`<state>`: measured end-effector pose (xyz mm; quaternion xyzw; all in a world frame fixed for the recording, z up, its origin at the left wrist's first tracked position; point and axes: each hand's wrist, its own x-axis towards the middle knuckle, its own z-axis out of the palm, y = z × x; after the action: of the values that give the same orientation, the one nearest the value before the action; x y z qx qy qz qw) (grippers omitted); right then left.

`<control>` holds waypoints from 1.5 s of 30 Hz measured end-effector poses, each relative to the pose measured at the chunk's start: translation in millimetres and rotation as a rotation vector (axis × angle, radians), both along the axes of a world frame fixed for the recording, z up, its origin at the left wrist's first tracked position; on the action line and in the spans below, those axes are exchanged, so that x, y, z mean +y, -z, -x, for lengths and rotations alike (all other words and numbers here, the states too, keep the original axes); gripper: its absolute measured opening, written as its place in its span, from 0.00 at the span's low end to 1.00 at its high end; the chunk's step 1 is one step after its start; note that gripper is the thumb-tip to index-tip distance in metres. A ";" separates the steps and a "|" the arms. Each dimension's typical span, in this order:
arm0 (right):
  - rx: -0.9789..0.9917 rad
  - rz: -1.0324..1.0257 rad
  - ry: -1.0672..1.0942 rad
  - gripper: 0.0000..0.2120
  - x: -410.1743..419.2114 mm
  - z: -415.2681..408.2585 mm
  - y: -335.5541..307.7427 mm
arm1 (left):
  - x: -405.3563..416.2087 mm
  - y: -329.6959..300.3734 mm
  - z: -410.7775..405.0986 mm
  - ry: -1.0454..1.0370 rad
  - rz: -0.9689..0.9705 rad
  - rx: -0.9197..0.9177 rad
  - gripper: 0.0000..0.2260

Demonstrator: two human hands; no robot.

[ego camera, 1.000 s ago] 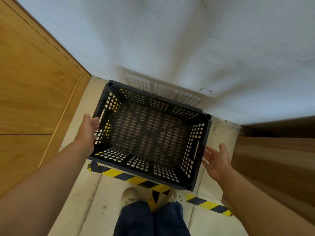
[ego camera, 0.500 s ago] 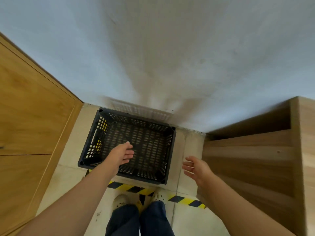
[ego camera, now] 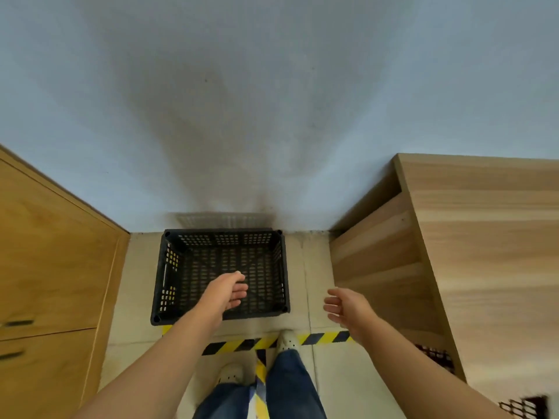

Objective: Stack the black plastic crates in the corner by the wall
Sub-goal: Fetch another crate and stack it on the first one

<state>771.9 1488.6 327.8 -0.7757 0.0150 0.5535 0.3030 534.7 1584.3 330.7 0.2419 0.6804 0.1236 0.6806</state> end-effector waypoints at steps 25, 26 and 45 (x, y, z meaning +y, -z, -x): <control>-0.102 -0.218 0.800 0.07 -324.6 2.1 -134.4 | -188.6 -93.4 -90.0 0.650 -0.049 -0.099 0.08; -0.095 -0.226 0.828 0.07 -344.5 -1.0 -134.8 | -203.4 -94.3 -100.0 0.675 -0.058 -0.108 0.09; -0.184 -0.277 1.213 0.07 -742.7 -104.5 -147.1 | -542.3 -112.9 -285.5 0.810 0.013 -0.286 0.13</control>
<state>876.4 745.9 474.9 -0.6273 0.3543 0.2109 0.6607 820.2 1042.0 443.6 0.4657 0.4299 -0.1258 0.7632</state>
